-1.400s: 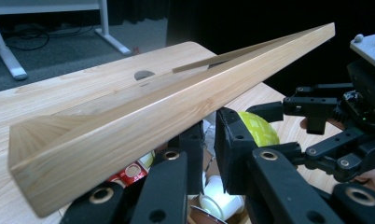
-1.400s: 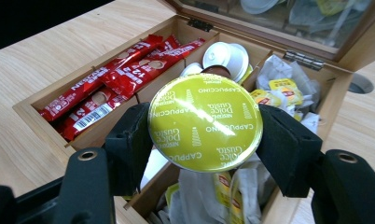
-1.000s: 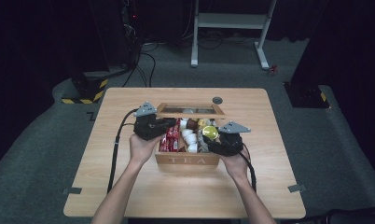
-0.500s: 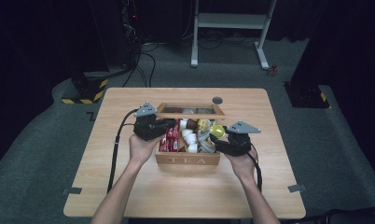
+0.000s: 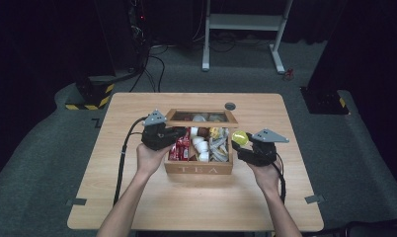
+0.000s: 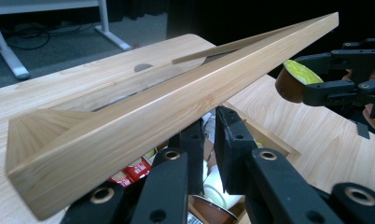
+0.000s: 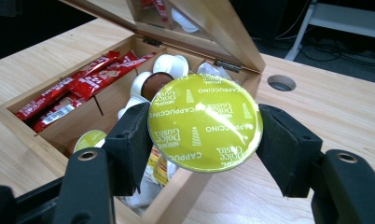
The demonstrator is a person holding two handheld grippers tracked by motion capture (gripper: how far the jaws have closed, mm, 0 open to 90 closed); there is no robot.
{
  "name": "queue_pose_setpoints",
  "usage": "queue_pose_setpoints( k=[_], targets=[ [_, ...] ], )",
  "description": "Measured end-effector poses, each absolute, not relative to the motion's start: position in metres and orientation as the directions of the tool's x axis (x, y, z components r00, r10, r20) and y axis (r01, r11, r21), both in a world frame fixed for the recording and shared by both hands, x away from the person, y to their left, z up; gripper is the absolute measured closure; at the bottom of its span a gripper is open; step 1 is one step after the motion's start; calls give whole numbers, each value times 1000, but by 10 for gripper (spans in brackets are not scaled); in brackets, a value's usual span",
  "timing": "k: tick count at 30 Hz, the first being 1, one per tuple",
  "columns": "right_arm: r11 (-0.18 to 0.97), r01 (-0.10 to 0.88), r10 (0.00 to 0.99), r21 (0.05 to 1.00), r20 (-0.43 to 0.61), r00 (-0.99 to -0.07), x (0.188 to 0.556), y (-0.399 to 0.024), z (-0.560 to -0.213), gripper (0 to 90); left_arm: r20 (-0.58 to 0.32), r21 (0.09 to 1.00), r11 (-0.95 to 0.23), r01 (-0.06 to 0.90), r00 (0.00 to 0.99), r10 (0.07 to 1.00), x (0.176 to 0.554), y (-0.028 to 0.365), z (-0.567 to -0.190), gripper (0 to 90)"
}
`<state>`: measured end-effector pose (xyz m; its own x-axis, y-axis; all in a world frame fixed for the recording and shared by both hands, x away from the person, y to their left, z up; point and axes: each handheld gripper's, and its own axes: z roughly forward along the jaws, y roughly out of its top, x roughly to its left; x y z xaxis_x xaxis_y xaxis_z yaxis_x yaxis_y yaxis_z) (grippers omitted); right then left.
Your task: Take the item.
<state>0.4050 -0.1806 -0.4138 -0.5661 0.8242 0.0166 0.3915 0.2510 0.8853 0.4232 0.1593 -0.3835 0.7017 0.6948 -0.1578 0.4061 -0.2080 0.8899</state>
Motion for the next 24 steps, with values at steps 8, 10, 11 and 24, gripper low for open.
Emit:
queue_pose_setpoints(
  k=[8, 10, 11, 24],
  targets=[
    [217, 409, 847, 886, 37, -530, 406, -198, -416, 378, -170, 886, -207, 416, 704, 690, 423, 160, -384, 819],
    [210, 420, 855, 883, 42, -517, 407, -203, -419, 378, -173, 886, -206, 416, 707, 686, 423, 160, -384, 819],
    [208, 424, 858, 881, 44, -512, 408, -206, -421, 378, -177, 887, -201, 416, 707, 684, 423, 160, -385, 818],
    [173, 488, 893, 855, 73, -444, 417, -229, -442, 378, -143, 886, -226, 405, 703, 697, 420, 158, -388, 817]
  ],
)
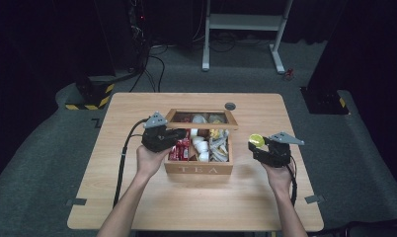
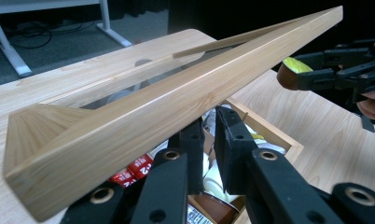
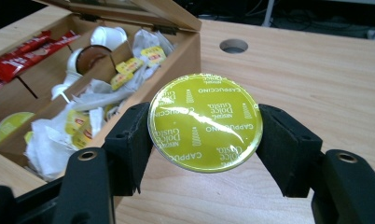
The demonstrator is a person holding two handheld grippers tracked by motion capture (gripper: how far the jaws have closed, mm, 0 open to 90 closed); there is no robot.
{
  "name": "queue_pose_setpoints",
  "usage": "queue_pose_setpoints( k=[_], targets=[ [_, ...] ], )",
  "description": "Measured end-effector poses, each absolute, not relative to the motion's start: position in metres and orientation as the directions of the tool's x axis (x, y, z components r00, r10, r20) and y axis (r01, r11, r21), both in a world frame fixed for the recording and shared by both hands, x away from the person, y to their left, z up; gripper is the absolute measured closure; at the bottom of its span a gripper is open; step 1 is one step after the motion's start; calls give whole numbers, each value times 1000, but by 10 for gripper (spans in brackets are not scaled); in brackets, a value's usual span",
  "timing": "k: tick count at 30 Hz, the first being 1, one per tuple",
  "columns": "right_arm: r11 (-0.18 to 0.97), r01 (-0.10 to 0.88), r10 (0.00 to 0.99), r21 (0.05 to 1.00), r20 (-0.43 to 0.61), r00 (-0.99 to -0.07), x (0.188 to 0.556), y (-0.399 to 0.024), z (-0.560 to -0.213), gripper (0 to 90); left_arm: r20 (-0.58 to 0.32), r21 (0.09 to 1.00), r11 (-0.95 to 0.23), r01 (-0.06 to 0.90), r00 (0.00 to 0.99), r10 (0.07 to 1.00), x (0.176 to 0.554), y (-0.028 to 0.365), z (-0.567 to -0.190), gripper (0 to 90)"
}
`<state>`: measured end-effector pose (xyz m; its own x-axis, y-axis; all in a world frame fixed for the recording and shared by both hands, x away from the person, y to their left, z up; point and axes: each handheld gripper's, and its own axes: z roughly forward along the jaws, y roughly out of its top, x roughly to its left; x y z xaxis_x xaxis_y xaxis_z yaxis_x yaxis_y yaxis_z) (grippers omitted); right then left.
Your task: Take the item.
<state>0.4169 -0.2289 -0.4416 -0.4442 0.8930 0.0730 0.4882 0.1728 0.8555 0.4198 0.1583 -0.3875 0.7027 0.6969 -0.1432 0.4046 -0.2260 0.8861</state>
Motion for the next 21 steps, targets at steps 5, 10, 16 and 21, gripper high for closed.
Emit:
queue_pose_setpoints(
  k=[5, 10, 16, 21],
  targets=[
    [173, 510, 902, 842, 73, -426, 420, -233, -452, 378, -135, 884, -235, 403, 704, 697, 419, 158, -389, 817],
    [173, 531, 908, 830, 75, -413, 422, -233, -467, 378, -117, 880, -254, 401, 701, 703, 415, 157, -394, 818],
    [182, 553, 911, 813, 72, -406, 428, -231, -482, 377, -126, 882, -245, 404, 701, 702, 416, 157, -393, 818],
    [182, 569, 918, 802, 69, -390, 432, -232, -488, 377, -147, 884, -227, 408, 704, 695, 417, 158, -393, 818]
  ],
)
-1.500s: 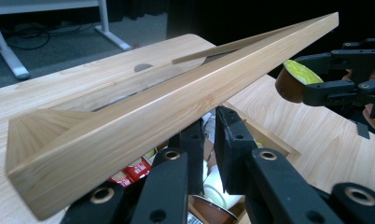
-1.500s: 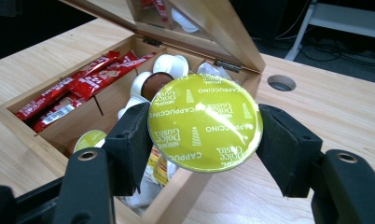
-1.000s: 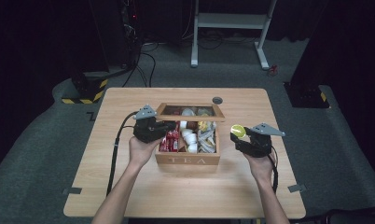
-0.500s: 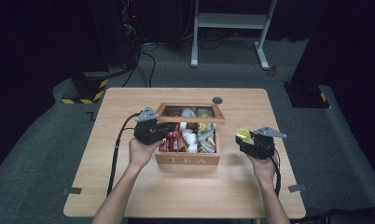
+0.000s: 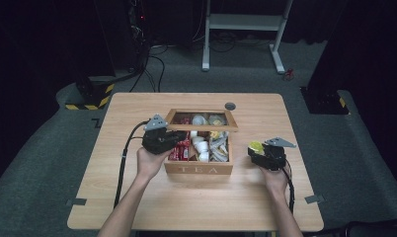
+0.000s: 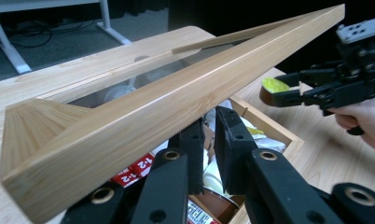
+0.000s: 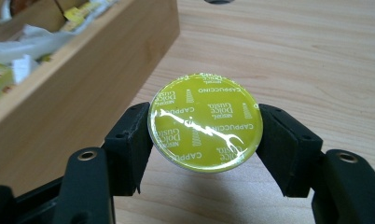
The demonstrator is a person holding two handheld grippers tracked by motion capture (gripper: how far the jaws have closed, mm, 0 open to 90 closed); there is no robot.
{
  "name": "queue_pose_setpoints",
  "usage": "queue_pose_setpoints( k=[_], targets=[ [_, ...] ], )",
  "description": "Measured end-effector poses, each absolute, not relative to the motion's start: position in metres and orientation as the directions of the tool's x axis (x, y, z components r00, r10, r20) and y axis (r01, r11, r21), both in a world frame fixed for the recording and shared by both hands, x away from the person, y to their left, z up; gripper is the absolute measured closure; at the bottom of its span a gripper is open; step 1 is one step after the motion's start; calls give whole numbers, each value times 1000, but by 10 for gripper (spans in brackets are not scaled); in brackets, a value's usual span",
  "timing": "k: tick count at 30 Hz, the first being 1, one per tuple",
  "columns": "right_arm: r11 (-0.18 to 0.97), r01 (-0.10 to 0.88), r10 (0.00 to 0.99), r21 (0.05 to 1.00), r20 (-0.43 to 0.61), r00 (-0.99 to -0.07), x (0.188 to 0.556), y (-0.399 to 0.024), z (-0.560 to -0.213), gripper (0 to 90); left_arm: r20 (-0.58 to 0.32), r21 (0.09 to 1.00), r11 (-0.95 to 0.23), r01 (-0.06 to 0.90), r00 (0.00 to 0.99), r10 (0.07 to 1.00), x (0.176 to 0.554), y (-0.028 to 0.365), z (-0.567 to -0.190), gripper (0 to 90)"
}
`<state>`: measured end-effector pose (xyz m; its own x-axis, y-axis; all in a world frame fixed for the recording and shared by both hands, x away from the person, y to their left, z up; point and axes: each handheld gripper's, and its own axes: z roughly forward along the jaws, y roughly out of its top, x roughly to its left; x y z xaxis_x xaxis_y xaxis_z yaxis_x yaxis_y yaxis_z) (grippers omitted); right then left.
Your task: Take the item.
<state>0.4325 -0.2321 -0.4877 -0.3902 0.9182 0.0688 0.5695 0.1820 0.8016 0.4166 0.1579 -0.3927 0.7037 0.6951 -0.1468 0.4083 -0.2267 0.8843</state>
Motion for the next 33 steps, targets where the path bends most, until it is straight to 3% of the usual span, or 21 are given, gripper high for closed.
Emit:
queue_pose_setpoints(
  k=[20, 33],
  targets=[
    [197, 605, 908, 772, 89, -410, 442, -226, -505, 354, -154, 883, -229, 409, 714, 683, 418, 159, -393, 825],
    [171, 560, 896, 811, 108, -430, 434, -233, -499, 342, -147, 883, -236, 406, 715, 683, 418, 159, -394, 829]
  ],
)
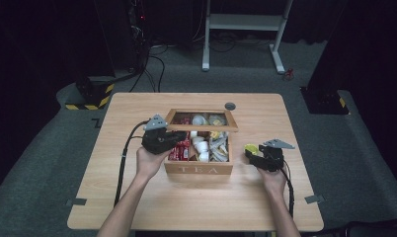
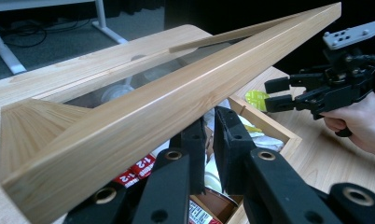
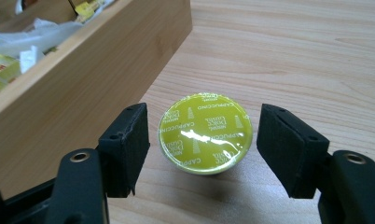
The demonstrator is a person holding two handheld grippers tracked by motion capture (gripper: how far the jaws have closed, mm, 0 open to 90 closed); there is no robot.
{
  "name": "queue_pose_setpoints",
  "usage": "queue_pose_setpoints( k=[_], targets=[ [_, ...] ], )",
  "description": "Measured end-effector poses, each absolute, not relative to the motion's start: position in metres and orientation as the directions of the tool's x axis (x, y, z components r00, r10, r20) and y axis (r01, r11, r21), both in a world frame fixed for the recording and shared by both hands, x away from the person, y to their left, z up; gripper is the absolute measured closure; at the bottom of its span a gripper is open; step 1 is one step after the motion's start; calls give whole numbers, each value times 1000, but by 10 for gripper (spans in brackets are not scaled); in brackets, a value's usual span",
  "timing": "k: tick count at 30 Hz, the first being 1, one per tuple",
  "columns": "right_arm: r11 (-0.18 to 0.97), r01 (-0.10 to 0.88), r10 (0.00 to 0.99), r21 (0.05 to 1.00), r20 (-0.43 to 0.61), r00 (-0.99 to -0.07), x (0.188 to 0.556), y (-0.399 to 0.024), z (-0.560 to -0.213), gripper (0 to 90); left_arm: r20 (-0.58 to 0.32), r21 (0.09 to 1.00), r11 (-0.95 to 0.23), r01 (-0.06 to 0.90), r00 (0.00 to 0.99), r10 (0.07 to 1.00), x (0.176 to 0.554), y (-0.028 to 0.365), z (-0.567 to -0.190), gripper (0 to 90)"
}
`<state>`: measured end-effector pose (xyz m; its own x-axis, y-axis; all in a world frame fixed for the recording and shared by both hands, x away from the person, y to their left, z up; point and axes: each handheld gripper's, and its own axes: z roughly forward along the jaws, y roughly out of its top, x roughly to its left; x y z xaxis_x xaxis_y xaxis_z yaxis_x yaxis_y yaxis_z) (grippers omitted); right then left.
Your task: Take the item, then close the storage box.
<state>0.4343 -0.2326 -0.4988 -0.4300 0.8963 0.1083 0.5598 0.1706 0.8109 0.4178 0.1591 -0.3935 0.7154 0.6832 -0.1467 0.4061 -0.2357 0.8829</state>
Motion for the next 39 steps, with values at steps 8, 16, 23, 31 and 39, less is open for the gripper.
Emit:
queue_pose_setpoints(
  k=[8, 16, 23, 31, 39],
  targets=[
    [158, 551, 895, 819, 117, -431, 419, -243, -498, 347, -165, 879, -231, 418, 720, 674, 419, 160, -392, 830],
    [147, 556, 905, 818, 115, -409, 400, -266, -505, 420, -152, 879, -238, 413, 717, 680, 419, 159, -392, 833],
    [156, 592, 932, 791, 81, -354, 394, -277, -515, 440, -162, 878, -234, 418, 719, 676, 420, 160, -391, 830],
    [183, 622, 945, 762, 40, -326, 390, -279, -521, 436, -162, 882, -228, 413, 719, 676, 420, 160, -392, 826],
    [213, 651, 956, 729, -16, -294, 383, -275, -523, 325, -182, 880, -215, 423, 719, 671, 418, 160, -395, 816]
  ],
)
